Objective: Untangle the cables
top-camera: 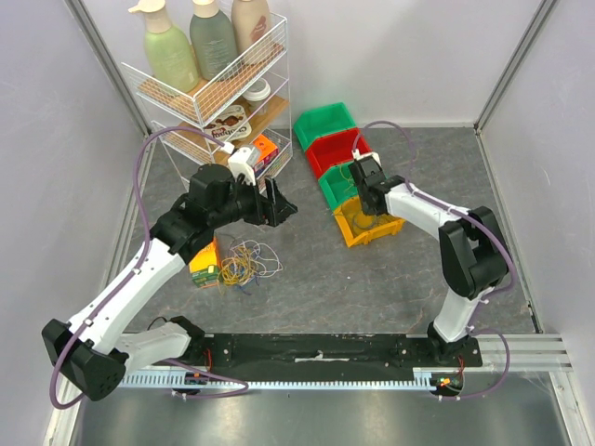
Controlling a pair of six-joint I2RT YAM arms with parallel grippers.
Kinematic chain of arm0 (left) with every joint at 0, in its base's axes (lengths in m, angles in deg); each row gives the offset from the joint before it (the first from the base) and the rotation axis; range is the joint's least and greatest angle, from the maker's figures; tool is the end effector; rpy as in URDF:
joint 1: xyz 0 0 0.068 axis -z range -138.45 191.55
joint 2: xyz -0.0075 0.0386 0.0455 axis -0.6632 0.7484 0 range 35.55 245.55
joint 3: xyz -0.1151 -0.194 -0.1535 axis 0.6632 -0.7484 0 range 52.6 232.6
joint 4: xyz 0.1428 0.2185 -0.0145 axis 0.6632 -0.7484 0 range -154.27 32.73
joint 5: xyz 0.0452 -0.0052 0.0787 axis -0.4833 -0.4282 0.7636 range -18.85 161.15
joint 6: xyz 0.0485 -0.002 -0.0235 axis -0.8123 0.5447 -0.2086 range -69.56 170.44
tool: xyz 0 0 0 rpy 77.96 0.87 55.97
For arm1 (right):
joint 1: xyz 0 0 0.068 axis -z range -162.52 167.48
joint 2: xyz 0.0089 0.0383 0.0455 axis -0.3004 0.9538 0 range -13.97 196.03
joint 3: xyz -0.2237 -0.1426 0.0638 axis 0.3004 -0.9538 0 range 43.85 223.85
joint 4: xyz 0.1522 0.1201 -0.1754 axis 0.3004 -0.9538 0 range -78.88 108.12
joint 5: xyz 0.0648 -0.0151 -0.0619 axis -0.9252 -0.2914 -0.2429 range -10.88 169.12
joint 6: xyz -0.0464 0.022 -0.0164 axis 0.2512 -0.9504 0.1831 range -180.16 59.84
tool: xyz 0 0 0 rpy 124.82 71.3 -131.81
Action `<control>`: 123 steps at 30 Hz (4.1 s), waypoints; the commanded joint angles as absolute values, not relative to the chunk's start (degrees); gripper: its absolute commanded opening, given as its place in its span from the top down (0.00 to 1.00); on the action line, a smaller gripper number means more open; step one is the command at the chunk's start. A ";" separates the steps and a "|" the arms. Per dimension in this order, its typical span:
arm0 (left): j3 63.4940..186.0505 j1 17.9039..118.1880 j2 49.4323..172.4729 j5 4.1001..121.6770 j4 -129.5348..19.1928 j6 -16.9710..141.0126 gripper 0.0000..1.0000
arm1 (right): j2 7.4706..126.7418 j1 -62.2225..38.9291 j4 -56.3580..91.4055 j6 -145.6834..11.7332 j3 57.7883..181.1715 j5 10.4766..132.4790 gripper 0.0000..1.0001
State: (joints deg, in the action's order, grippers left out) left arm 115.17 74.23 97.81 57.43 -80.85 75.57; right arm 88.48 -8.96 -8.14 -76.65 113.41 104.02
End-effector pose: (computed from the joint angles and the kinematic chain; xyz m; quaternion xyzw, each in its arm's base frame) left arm 0.1987 -0.1375 0.3655 0.1202 0.8231 -0.3513 0.4297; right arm 0.3377 0.1512 0.1975 -0.0246 0.9427 -0.0983 0.3178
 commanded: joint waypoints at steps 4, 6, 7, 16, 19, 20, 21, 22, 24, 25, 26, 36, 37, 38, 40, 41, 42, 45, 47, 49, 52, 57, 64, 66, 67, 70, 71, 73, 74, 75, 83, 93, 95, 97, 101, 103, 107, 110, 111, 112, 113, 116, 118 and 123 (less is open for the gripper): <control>113.34 73.80 97.34 59.81 -79.69 69.69 0.16 | 82.09 -8.97 -11.58 -75.02 122.50 99.96 0.48; 112.28 73.45 97.25 59.55 -79.16 69.60 0.16 | 82.18 -8.97 -12.03 -74.84 124.87 98.55 0.43; 112.19 73.28 97.25 59.11 -79.25 69.43 0.16 | 82.53 -8.97 -11.51 -74.40 125.23 97.41 0.41; 111.05 71.08 96.54 57.70 -78.81 69.42 0.16 | 88.16 -8.89 -11.93 -75.28 128.57 93.61 0.46; 110.70 70.90 96.45 57.18 -78.46 69.60 0.16 | 85.79 -9.33 -12.55 -74.49 125.24 98.71 0.49; 110.79 70.81 96.80 56.83 -78.46 69.60 0.16 | 85.09 -9.24 -12.47 -73.79 124.19 99.94 0.50; 110.87 70.64 96.89 56.30 -78.28 69.78 0.16 | 84.73 -9.24 -12.29 -73.35 123.13 101.25 0.51; 110.87 70.20 97.16 55.60 -78.19 69.95 0.16 | 84.73 -9.24 -12.12 -73.17 122.51 101.88 0.53; 110.70 69.06 97.68 54.02 -77.76 70.65 0.17 | 85.16 -9.33 -12.38 -72.91 121.81 101.97 0.56; 110.61 68.62 97.95 53.23 -77.49 70.92 0.17 | 85.25 -9.24 -12.03 -72.90 121.46 101.54 0.56; 110.52 68.09 98.04 52.79 -77.32 71.18 0.17 | 85.25 -9.24 -11.51 -73.17 120.93 101.36 0.56; 110.08 67.56 98.13 52.96 -77.23 71.09 0.17 | 86.75 -9.24 -10.09 -73.08 119.70 103.20 0.73; 110.00 67.48 98.12 52.87 -77.23 71.18 0.17 | 86.49 -9.24 -10.01 -72.99 119.17 103.29 0.74; 110.00 67.56 98.04 52.87 -77.23 71.10 0.17 | 86.05 -9.24 -9.66 -72.82 118.38 103.64 0.74; 110.08 67.47 98.21 52.69 -77.14 71.10 0.17 | 85.00 -9.24 -7.99 -72.29 116.45 103.99 0.75; 110.00 67.30 98.39 52.34 -77.05 71.27 0.17 | 84.47 -9.24 -7.64 -72.12 116.10 104.08 0.75; 110.00 67.12 98.48 52.17 -76.96 71.27 0.17 | 84.20 -9.24 -6.85 -72.11 115.48 104.17 0.75; 109.91 66.86 98.65 51.64 -76.79 71.62 0.17 | 84.11 -9.24 -5.44 -71.50 115.13 103.82 0.80; 109.91 66.68 98.48 51.81 -76.79 71.54 0.17 | 84.03 -9.33 -5.00 -71.76 114.86 104.86 0.92; 109.73 66.77 98.39 52.08 -76.87 71.62 0.17 | 83.15 -9.41 -5.08 -72.55 114.34 106.62 1.00; 109.82 66.51 98.30 51.99 -76.87 71.62 0.18 | 80.69 -9.50 -7.80 -73.87 113.20 107.50 1.00; 109.73 65.10 98.65 49.97 -76.26 72.32 0.18 | 74.80 -10.47 -9.56 -74.92 107.84 109.97 1.00; 109.56 63.52 99.18 48.47 -75.91 73.03 0.18 | 76.72 -11.17 -11.85 -74.58 107.74 115.50 1.00; 109.38 63.43 99.09 48.47 -75.73 73.03 0.18 | 78.74 -11.43 -11.85 -73.26 109.41 114.72 1.00; 109.38 63.34 99.35 48.47 -75.73 73.03 0.18 | 79.71 -11.70 -11.50 -73.08 110.28 114.71 1.00; 109.38 63.43 99.44 48.30 -75.64 73.03 0.18 | 83.40 -12.23 -10.80 -72.55 113.44 114.37 1.00; 109.38 63.34 99.36 48.30 -75.64 73.12 0.18 | 84.97 -12.23 -10.27 -72.03 114.41 113.75 1.00; 109.29 63.43 99.36 48.39 -75.64 73.12 0.18 | 87.35 -12.14 -11.05 -71.24 117.48 113.66 0.97; 109.21 63.43 99.36 48.39 -75.64 73.03 0.18 | 88.23 -12.23 -12.19 -71.15 118.63 115.40 0.93; 109.12 63.34 99.36 48.56 -75.64 73.03 0.18 | 88.50 -12.75 -12.99 -70.97 119.60 117.51 0.87; 109.29 62.99 99.71 48.04 -75.64 73.12 0.18 | 85.17 -21.09 -16.42 -72.45 122.42 118.85 0.51; 109.03 62.55 99.71 47.77 -75.47 73.29 0.18 | 92.01 -24.71 -5.18 -101.01 121.54 101.00 0.57; 109.03 62.55 99.62 47.77 -75.29 73.29 0.18 | 93.86 -24.71 -5.00 -104.44 121.98 102.93 0.57; 109.03 62.47 99.36 47.77 -75.38 73.29 0.18 | 95.18 -24.71 -5.00 -107.78 122.16 104.08 0.57; 109.03 62.38 99.09 47.60 -75.38 73.38 0.18 | 97.64 -24.97 -5.08 -116.48 122.42 103.81 0.56; 109.03 62.38 98.92 47.59 -75.38 73.38 0.18 | 99.83 -25.06 -7.97 -121.48 123.64 105.83 0.58; 108.94 62.46 98.48 47.60 -75.29 73.38 0.18 | 104.66 -24.97 -18.41 -129.50 129.26 110.93 0.60; 108.94 62.46 98.48 47.42 -75.29 73.47 0.18 | 108.01 -25.06 -23.18 -131.52 133.22 111.55 0.63; 108.94 62.46 98.30 47.42 -75.29 73.47 0.18 | 108.54 -25.06 -23.10 -131.79 133.32 111.64 0.64; 108.94 62.38 98.21 47.33 -75.29 73.47 0.18 | 108.63 -25.06 -23.10 -132.75 132.97 112.16 0.65; 108.94 62.29 98.21 47.42 -75.29 73.47 0.18 | 108.63 -25.06 -22.93 -133.54 132.44 112.86 0.66; 108.85 62.38 98.12 47.68 -75.29 73.47 0.18 | 108.54 -24.97 -21.87 -134.25 130.95 114.45 0.72; 108.85 62.38 97.95 47.60 -75.29 73.47 0.18 | 108.37 -24.97 -21.17 -133.64 130.33 115.24 0.79; 108.77 62.38 98.12 47.86 -75.29 73.38 0.18 | 102.06 -24.97 -9.68 -124.00 123.84 112.61 1.00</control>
State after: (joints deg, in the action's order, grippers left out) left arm 108.87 62.63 99.45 48.50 -77.66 72.16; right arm 106.07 -24.96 -16.36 -129.04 129.10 112.64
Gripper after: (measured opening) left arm 0.819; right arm 0.018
